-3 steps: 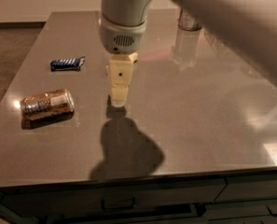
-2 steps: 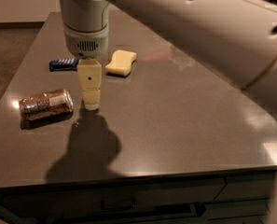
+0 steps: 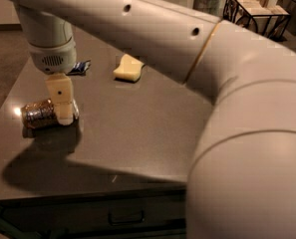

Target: Place orange can upright

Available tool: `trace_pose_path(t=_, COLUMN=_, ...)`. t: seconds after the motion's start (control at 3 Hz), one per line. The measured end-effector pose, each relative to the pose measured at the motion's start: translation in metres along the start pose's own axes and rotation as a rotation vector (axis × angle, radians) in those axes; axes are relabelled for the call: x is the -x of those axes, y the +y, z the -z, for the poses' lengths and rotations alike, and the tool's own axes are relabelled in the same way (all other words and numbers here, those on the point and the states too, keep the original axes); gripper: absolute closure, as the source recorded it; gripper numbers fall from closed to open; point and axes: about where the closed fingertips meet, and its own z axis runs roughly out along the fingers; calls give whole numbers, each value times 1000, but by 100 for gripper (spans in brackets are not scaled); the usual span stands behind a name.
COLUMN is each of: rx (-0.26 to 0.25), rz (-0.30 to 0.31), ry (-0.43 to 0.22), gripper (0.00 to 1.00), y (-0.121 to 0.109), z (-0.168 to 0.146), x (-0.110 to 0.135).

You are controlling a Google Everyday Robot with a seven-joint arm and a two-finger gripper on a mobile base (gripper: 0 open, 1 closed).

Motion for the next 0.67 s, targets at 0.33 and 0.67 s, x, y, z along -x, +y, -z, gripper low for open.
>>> trace_pose_path(t=0.33, rx=12, rz=15, ry=9, gripper=0, y=5, z=-15, x=28)
trace_pose_path(t=0.67, rx=21, rz=31, ry=27, gripper=0, y=13, z=-30, x=52)
